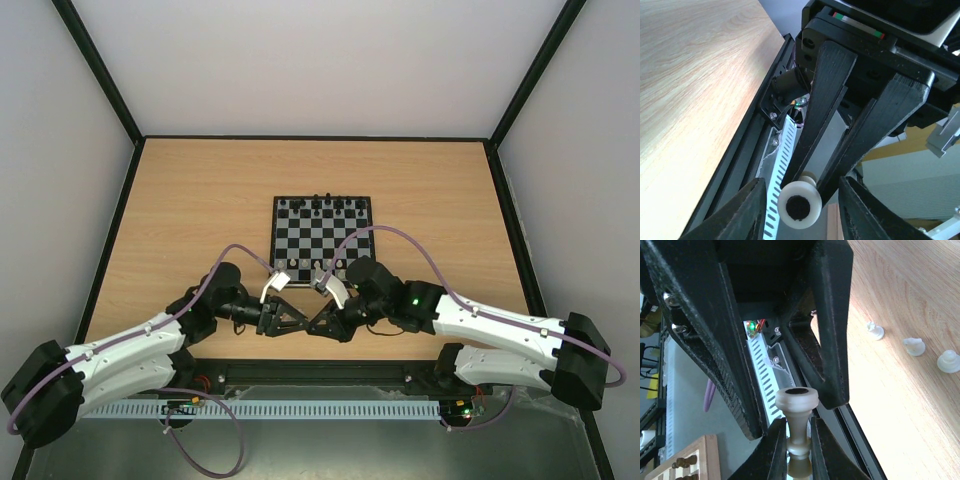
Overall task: Set up the chess pieces on the board
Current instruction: Place the chess piece on the chessboard.
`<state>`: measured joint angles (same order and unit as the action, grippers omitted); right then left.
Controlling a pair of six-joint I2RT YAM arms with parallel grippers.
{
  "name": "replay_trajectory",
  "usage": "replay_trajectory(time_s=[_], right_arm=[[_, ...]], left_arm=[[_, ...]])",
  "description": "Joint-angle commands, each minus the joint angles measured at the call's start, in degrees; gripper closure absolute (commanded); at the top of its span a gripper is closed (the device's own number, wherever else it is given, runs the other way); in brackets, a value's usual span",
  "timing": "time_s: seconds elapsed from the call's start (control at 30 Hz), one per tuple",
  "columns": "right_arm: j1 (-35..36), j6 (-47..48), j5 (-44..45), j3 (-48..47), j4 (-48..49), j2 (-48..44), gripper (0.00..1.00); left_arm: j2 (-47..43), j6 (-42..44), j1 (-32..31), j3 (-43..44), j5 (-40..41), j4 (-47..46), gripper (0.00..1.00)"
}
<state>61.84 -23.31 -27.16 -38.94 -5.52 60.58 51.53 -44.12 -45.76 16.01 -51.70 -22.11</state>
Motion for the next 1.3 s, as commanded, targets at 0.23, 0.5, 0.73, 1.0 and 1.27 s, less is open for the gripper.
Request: replay_trajectory(time_s=[0.23, 0.5, 0.73, 1.0, 1.27], right_arm=[[-0.05, 0.62, 1.19, -1.49, -0.47, 0.76, 0.95], [-0.06, 0.42, 2.55, -1.73, -0.61, 0.82, 0.86], [-0.05, -0.30, 5.61, -1.88, -1.43, -0.03, 0.68], [-0.12, -1.65, 10.73, -1.85, -3.65, -4.99, 0.48], [-0.14, -3.91, 14.93, -2.36, -3.08, -11.23, 0.42]], left_arm=[[0.30, 1.30, -0.60, 0.26, -1.04, -0.79, 0.75], [0.14, 1.05, -0.61, 0.19, -0.50, -1.18, 0.84], [0.10, 0.73, -0.54, 1.09, 1.77, -0.97, 0.86], [0.33, 0.32, 1.06, 2.79, 3.10, -0.57, 0.87], [0.05, -2.77, 4.35, 5.78, 3.23, -2.02, 0.88]])
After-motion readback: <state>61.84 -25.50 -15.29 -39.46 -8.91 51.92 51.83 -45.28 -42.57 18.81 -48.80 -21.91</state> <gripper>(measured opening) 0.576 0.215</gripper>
